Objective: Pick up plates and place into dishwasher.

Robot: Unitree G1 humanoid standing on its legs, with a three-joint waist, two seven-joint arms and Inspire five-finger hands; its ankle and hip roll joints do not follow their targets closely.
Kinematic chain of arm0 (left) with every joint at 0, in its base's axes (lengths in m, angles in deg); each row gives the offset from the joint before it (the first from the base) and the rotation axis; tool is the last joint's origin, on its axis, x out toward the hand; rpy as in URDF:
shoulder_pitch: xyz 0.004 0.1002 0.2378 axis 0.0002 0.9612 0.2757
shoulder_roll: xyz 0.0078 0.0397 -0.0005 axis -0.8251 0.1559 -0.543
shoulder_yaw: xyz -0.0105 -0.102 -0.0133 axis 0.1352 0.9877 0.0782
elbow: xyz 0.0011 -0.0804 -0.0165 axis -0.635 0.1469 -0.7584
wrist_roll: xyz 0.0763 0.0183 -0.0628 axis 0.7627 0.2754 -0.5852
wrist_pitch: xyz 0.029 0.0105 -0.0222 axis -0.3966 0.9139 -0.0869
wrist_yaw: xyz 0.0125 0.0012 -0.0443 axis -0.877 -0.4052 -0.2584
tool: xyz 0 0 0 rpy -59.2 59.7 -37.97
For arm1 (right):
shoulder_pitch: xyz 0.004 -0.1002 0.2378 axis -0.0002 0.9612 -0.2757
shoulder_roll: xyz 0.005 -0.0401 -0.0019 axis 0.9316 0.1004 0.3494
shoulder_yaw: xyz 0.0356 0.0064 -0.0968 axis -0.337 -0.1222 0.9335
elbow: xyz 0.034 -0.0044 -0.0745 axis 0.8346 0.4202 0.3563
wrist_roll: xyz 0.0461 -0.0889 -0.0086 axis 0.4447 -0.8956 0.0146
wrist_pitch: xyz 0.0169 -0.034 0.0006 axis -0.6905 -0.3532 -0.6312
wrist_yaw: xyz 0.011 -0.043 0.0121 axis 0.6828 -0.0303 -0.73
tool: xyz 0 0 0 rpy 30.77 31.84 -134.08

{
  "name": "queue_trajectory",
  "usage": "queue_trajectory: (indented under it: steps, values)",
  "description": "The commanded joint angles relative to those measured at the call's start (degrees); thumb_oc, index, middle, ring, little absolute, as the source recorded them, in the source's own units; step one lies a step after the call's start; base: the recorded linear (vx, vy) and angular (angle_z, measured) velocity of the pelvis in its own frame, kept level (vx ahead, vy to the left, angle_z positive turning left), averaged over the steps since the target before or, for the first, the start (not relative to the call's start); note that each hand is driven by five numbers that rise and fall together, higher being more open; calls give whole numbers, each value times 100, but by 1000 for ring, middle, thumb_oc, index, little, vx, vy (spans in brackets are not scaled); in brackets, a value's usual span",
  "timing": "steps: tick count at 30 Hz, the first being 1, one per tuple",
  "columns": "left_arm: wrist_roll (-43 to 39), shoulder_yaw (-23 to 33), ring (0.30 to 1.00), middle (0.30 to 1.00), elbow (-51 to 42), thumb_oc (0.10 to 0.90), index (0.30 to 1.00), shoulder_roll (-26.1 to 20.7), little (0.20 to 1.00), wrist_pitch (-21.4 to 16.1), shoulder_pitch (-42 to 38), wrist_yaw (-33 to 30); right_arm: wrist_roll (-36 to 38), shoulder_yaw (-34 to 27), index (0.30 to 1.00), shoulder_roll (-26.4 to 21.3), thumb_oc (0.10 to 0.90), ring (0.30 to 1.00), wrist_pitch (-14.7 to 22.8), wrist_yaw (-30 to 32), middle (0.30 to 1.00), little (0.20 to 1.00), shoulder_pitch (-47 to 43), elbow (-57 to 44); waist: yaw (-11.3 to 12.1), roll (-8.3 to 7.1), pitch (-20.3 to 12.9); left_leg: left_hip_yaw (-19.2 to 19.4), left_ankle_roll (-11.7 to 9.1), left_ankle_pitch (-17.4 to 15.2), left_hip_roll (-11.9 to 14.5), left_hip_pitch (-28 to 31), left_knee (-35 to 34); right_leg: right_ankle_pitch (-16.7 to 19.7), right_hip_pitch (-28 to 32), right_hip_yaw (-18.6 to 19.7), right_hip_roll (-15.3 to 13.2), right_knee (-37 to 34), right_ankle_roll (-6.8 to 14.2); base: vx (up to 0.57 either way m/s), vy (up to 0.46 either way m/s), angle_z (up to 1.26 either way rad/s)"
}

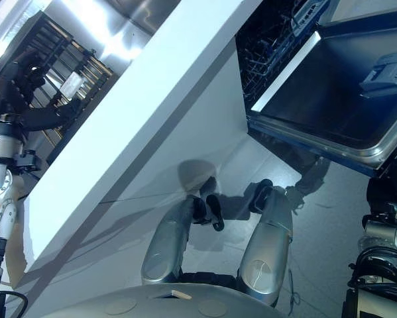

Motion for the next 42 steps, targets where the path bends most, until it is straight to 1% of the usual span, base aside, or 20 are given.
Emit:
queue_trajectory:
  steps: [1,4,7,12,16,20,23,25,26,28,29,30,31,32,34,35,36,37,40,42]
  values:
    - [-47,-363,900,900,-166,800,900,776,900,-578,182,-55,-684,1372,900,204,800,900,-1158,-2200,900,900,-897,-2236,391,-468,213,162,30,-286,269,-59,274,-707,303,393,1,692,401,-26,22,-29]
    - [-62,-359,900,900,-129,800,900,722,900,-649,146,-35,-1023,1747,900,153,800,900,-1546,-2349,900,900,-1134,-2907,483,-524,213,155,4,-227,306,-132,275,-623,301,342,-6,607,453,-38,30,-27]
    - [-77,-396,900,900,-93,800,900,672,900,-669,36,-45,-1221,2087,900,112,800,900,-1725,-2285,900,900,-1410,-3438,549,-554,213,127,-13,-152,303,-177,226,-556,294,325,11,540,466,-33,36,-11]
    - [-58,-498,900,900,-109,800,900,685,900,-666,-44,-130,-1318,2564,900,351,800,900,-1809,-2438,900,900,-1684,-4264,653,-552,213,77,2,-47,245,-141,67,-499,347,308,39,472,490,-5,48,-20]
    - [-63,-567,900,900,-63,800,900,722,900,-699,-52,-163,-1243,2824,900,535,800,900,-1857,-2360,900,900,-1889,-4810,726,-532,213,56,28,0,170,-49,-39,-455,434,281,39,429,507,22,57,18]
    - [-88,-564,900,900,-45,800,900,825,900,-739,8,-177,-1230,3049,900,756,800,900,-1896,-1872,900,900,-2094,-5583,822,-493,213,48,55,53,66,193,-248,-418,629,230,19,370,532,40,78,38]
    - [-140,-580,900,900,-31,800,900,858,900,-762,14,-206,-1456,3132,900,814,800,900,-1605,-1395,900,900,-2187,-5859,852,-462,213,65,75,93,10,363,-436,-359,724,217,-13,335,570,18,84,59]
    - [-217,-568,900,900,3,800,900,894,900,-808,55,-195,-1745,2955,900,866,800,900,-1020,-447,900,900,-2122,-5830,834,-448,213,77,93,141,-50,555,-686,-235,809,249,-11,289,645,20,107,54]
    - [-242,-551,900,900,7,800,900,911,900,-815,72,-189,-1888,2858,900,907,800,900,-834,-226,900,900,-2072,-5796,816,-444,213,81,105,152,-69,624,-775,-185,833,264,-3,273,672,25,135,25]
    - [-251,-476,900,900,15,800,900,1066,900,-893,210,-202,-2867,2325,900,1086,800,900,-201,761,900,900,-1664,-5562,724,-460,212,98,148,251,-134,927,-1185,60,973,318,25,102,798,28,142,15]
    - [-217,-429,900,900,-42,800,900,1180,900,-923,302,-219,-3537,2056,900,1170,800,900,-24,1165,900,900,-1388,-5447,683,-474,211,101,162,278,-168,1046,-1333,192,1029,339,34,23,854,-50,129,17]
    - [-165,-387,900,900,-133,800,900,1301,900,-923,388,-274,-4142,1784,900,1150,800,900,248,1451,900,900,-1092,-5297,642,-493,189,187,207,469,-182,1129,-1572,410,1064,255,32,-162,792,-52,129,24]
    - [-93,-336,900,900,-230,800,900,1441,900,-924,520,-329,-4748,1455,900,1136,800,900,463,1767,900,900,-728,-5122,579,-503,117,205,208,524,-204,1272,-1820,548,1109,286,57,-289,840,-51,123,32]
    - [-62,-274,900,900,-312,800,900,1549,900,-940,644,-347,-5328,1224,900,1173,800,900,620,1992,900,900,-421,-4967,520,-520,60,196,208,573,-234,1385,-1996,668,1149,344,83,-405,882,21,121,36]
    - [23,-104,900,900,-428,800,900,1741,900,-980,881,-324,-5898,808,900,1180,800,900,895,2140,900,900,265,-4600,394,-574,-73,169,201,667,-336,1624,-2375,926,1221,468,145,-635,983,21,82,28]
    - [37,-70,900,900,-448,800,900,1775,900,-1004,933,-309,-6031,741,900,1180,800,900,943,2187,900,900,413,-4512,371,-588,-105,162,195,686,-361,1672,-2448,972,1238,493,160,-695,1003,41,59,13]
    - [95,22,900,900,-504,800,900,1899,900,-1049,1087,-264,-6515,596,900,1136,800,900,1060,2269,900,900,875,-4137,304,-628,-230,139,169,766,-448,1878,-2765,1139,1339,539,199,-925,1064,44,44,7]
    - [144,64,900,900,-521,800,900,1941,900,-1058,1137,-250,-6726,571,900,1136,800,900,1112,2276,900,900,1070,-3968,272,-642,-296,144,154,799,-482,1983,-2919,1207,1379,547,217,-1010,1093,64,49,9]
    - [238,123,900,900,-553,800,900,2040,900,-1039,1223,-238,-6920,622,900,1179,800,900,882,2279,900,900,1400,-3455,221,-662,-489,122,108,926,-594,2310,-3389,1339,1580,500,290,-1332,1139,48,24,2]
    - [297,120,900,900,-452,800,900,2081,900,-1092,1212,-207,-7150,800,900,1228,800,900,613,2323,900,900,1545,-2663,195,-675,-688,92,52,1026,-689,2597,-3795,1447,1793,453,389,-1668,1176,62,33,-3]
